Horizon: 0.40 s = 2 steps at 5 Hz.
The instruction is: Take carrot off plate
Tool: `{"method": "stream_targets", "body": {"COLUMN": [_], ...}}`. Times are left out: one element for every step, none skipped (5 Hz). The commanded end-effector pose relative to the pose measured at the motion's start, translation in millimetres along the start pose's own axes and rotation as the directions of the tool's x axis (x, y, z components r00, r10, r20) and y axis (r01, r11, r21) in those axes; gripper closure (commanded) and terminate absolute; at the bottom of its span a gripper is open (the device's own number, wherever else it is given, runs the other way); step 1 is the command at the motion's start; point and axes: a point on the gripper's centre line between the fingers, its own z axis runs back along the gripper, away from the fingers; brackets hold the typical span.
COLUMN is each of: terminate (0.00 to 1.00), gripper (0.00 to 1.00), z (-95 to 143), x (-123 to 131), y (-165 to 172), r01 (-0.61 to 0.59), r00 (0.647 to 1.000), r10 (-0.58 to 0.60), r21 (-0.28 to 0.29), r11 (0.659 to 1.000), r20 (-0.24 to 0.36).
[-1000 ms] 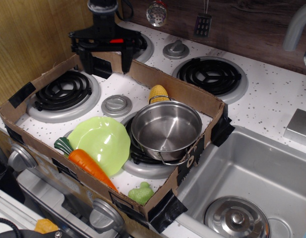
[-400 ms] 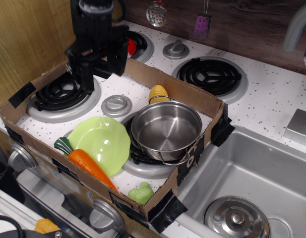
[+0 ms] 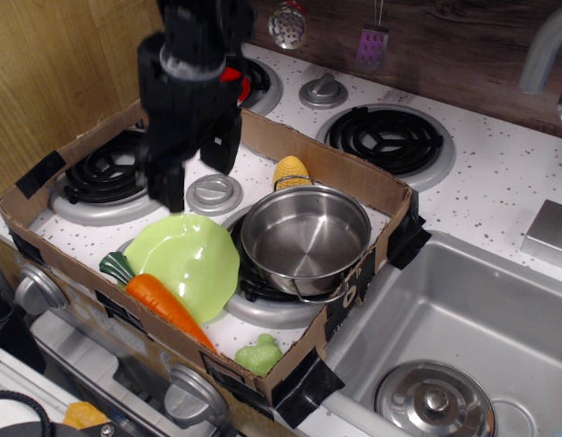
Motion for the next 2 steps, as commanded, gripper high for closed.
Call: {"method": "stream_targets", "body": {"terminate": [0.00,0.00], "gripper": [0.00,0.00], "z": [-4.7,-16.0], "x": [-9.0,-10.9], "y": [7.1,14.2], "r01": [-0.024,-0.029], "r00": [0.997,0.998], "r10": [0.027,0.030], "r21": [-0.048,-0.025], "r11": [0.999,0.999], "r20": [0.068,0.060]}}
